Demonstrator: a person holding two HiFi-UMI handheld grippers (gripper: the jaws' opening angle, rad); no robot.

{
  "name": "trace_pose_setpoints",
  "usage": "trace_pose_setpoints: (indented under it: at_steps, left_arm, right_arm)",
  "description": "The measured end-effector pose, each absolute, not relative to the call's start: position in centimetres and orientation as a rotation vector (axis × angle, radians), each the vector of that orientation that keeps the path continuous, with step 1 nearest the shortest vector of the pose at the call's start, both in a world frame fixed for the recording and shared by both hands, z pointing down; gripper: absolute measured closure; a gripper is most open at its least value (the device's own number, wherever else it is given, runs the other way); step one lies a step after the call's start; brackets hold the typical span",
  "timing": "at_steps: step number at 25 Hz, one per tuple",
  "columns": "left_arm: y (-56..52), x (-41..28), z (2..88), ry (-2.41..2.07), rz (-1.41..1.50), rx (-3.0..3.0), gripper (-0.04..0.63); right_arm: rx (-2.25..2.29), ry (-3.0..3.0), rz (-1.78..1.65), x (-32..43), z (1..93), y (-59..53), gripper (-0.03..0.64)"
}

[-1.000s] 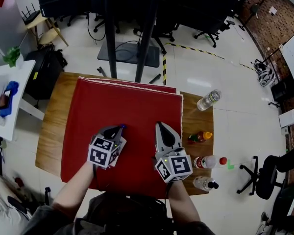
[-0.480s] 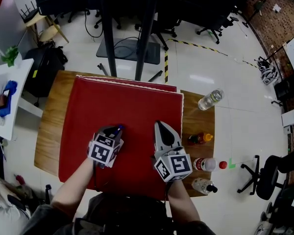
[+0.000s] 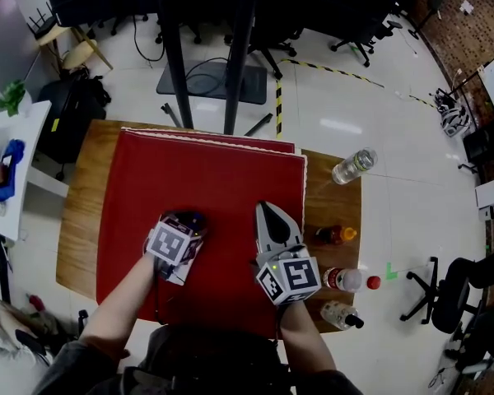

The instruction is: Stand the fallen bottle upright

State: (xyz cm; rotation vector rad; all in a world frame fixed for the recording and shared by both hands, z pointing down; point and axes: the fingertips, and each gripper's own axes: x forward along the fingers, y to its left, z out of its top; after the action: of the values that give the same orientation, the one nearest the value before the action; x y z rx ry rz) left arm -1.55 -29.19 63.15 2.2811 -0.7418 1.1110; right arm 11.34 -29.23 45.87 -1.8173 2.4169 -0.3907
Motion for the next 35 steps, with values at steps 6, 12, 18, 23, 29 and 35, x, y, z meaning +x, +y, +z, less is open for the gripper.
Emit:
trace_pose_setpoints:
  at_steps: [6,12,18,23,29,35]
  left_arm:
    - [-29.3,-1.3,64.2,-0.723,1.183,2.213,0.272]
    - [-30.3,-1.0,63.7,-0.733,1.160,2.199,0.272]
    - [-30.5,-1.6,63.0,-0.726,1.181,2.112,0.272]
    - [-30.8,-1.3,64.1,-0.727,1.167,2.069,0.272]
    - [-31.7,-1.7,65.9,-0.761,1.224,2.048,0.272]
    - [-32.5,-2.1,67.3,-0.814,1.248,2.026,0.282]
  right_arm:
    - [-1.815,2.413,-0.398,12.4,46.1,-29.7,0.617]
    - [-1.810,2.418,-0.400,12.9,46.5,-30.1,0.617]
    - [-1.817,2.407,-0.409,13.6,46.6,-30.4,0.617]
    - [-1.809,2.400,-0.421,13.7,46.7,-30.5,0.617]
    - [-1.812,2.397,-0.429,13.8,47.0,-30.5,0.617]
    - [-1.812,2.399,-0.433,14.1,47.3,-30.5,0.617]
